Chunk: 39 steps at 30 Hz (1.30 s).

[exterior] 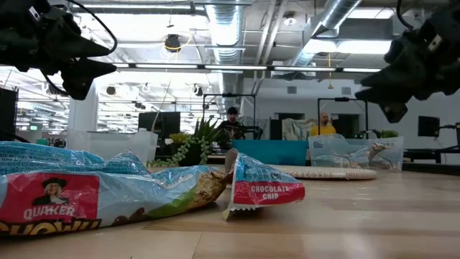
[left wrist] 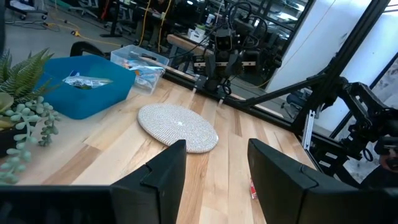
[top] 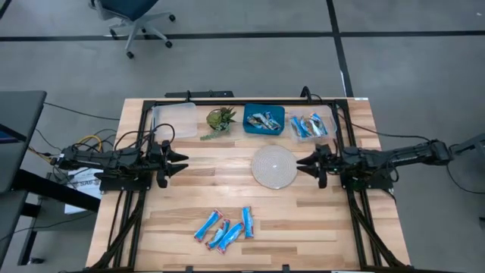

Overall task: Pick and place Granola Bars by type
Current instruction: Put the red granola bar into the left transparent bin

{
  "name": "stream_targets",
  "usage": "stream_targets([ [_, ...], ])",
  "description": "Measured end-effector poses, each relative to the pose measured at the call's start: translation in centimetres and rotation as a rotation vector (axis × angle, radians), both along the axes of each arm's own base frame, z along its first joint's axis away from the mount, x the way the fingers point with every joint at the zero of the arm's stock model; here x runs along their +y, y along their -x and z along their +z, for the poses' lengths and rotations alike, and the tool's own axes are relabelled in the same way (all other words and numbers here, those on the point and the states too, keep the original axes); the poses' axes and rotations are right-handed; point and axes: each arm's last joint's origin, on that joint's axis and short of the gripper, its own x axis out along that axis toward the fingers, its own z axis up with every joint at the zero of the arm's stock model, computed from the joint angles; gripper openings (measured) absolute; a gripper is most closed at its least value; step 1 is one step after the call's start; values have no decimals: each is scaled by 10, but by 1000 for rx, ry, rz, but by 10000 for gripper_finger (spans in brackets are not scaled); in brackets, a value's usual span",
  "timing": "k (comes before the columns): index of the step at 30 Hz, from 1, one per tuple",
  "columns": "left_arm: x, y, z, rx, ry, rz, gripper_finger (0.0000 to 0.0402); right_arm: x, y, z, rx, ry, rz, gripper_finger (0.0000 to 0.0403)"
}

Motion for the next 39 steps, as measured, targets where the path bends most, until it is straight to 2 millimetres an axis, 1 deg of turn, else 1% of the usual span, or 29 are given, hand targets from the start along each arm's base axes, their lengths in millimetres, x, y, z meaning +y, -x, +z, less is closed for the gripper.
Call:
stream_targets([
  [3,0,0,0,0,0,0,165,0,4,-3,26,5,1,127],
  [11,0,0,0,0,0,0,165,-1,6,0,-7,66,13,127],
  [24,0,0,0,0,6,-2,165,-1,6,0,-7,61,8,127],
  [26,0,0,0,-8,56,-12,165,-1,6,0,-7,60,8,127],
  [30,-1,0,1,-39,242,-40,165,-1,6,0,-7,60,7,127],
  [34,-2,-1,2,-67,497,-51,165,-1,6,0,-7,60,6,127],
  [36,-3,-1,3,-64,537,-92,165,-1,6,0,-7,60,6,127],
  [39,-6,-1,10,-101,566,-209,165,-1,6,0,-7,60,6,127],
])
